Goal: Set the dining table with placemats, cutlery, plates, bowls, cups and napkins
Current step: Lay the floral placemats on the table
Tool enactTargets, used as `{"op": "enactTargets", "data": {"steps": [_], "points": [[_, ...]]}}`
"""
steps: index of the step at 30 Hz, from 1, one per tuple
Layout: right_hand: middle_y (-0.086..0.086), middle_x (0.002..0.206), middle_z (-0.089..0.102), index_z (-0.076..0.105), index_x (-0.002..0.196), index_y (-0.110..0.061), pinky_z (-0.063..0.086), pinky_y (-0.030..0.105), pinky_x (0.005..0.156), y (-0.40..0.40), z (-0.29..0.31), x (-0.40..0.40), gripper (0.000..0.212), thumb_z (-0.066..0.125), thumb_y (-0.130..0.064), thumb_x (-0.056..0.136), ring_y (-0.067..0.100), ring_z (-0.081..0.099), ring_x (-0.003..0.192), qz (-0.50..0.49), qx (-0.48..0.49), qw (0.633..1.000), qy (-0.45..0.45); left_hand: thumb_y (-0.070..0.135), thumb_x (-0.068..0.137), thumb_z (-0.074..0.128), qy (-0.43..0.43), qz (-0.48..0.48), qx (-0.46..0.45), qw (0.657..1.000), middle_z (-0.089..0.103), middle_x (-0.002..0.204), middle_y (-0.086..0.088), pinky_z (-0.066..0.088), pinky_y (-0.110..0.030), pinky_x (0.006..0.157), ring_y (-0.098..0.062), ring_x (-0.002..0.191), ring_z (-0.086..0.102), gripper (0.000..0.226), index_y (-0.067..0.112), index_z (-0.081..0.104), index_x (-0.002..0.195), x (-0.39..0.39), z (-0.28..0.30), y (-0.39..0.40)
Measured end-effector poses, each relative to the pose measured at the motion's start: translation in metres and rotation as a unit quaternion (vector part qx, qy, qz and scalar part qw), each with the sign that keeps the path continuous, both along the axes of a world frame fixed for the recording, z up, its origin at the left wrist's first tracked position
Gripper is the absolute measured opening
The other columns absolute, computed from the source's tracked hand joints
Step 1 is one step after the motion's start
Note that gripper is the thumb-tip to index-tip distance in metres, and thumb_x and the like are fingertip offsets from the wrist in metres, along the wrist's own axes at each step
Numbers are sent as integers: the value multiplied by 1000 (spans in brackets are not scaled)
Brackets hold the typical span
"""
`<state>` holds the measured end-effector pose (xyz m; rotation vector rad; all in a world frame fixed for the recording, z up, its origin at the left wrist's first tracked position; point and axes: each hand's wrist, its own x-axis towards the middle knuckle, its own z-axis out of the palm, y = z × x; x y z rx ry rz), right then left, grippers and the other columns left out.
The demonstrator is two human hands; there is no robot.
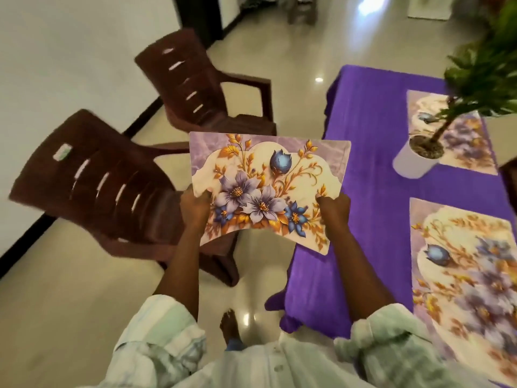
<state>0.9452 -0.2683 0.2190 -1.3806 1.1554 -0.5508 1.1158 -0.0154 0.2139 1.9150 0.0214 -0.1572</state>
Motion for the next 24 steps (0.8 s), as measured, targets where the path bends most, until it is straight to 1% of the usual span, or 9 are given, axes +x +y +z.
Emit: {"op": "enactTargets", "data": {"steps": [2,4,6,8,11,14,17,19,24], "points": [[4,106,65,62,118,-3,43,25,69,8,4,1,31,65,-8,88,20,62,91,-62,9,998,1,24,88,64,5,-44,1,999,68,115,-14,51,-30,81,-27,105,65,38,2,64,120,24,4,-18],[7,109,67,63,119,-1,44,25,67,14,1,-5,32,65,-9,87,21,62,90,-112,14,994,8,22,92,62,7,-73,5,997,66,119,-16,48,-30,82,-29,108,63,38,0,61,123,37,6,-36],[9,108,69,65,117,-1,45,25,63,15,-1,-15,30,64,-8,87,22,64,88,-143,10,990,13,19,93,62,9,-95,-3,995,63,124,-13,46,-30,86,-27,112,60,39,-1,58,127,40,7,-53],[11,109,69,65,116,0,47,26,66,13,-2,-28,31,64,-8,87,25,66,92,-189,8,982,16,17,94,60,14,-132,-21,991,60,126,-6,44,-28,88,-22,114,58,42,-1,54,131,41,12,-73],[9,105,69,66,112,0,50,31,69,6,-4,-50,28,66,-8,85,26,65,91,-252,0,968,21,17,93,61,-2,-211,-14,977,65,121,-13,49,-31,87,-26,110,62,37,1,60,126,42,7,-106],[6,100,68,66,112,-2,48,27,63,-5,-2,-73,28,65,-9,85,21,63,84,-303,-8,953,17,23,91,62,-21,-264,2,964,67,116,-14,52,-35,86,-28,106,64,35,3,63,120,38,11,-148],[5,108,68,64,120,-6,48,29,76,-14,-3,-91,37,65,-8,83,22,63,95,-337,-10,941,0,24,91,62,-25,-322,-1,947,68,114,-10,51,-33,83,-22,99,64,34,5,64,119,32,17,-185],[4,107,67,62,123,-7,44,27,77,-21,-5,-100,41,64,-5,82,21,62,97,-360,-13,933,-11,22,91,62,-43,-358,5,933,68,112,-10,49,-29,79,-23,98,65,33,4,64,118,32,21,-209],[7,96,69,69,107,-5,46,29,75,-25,-14,-120,27,65,-3,80,24,64,89,-410,10,912,-24,30,80,66,-55,-433,21,899,71,107,-13,54,-40,84,-30,98,66,39,7,67,112,36,22,-259]]}}
